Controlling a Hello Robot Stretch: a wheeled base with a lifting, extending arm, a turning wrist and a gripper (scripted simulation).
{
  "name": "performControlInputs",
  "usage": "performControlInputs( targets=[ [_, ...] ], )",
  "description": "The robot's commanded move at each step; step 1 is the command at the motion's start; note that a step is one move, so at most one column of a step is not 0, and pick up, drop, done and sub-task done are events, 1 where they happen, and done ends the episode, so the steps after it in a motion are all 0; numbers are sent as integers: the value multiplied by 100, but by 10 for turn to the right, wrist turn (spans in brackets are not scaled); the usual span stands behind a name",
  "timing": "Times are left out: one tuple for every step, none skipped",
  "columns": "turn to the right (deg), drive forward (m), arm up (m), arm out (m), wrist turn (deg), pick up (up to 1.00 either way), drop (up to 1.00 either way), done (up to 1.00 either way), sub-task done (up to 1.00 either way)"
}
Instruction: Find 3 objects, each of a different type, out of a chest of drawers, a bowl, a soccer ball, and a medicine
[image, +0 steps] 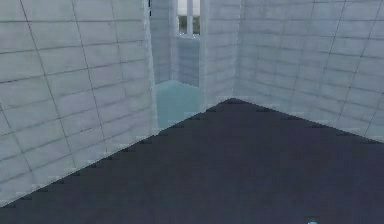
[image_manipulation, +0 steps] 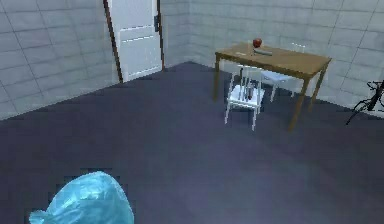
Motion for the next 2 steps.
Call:
performControlInputs(
  targets=[
    [0, 100, 0, 0, 0, 0, 0, 0, 0],
    [0, 100, 0, 0, 0, 0, 0, 0, 0]
  ],
)
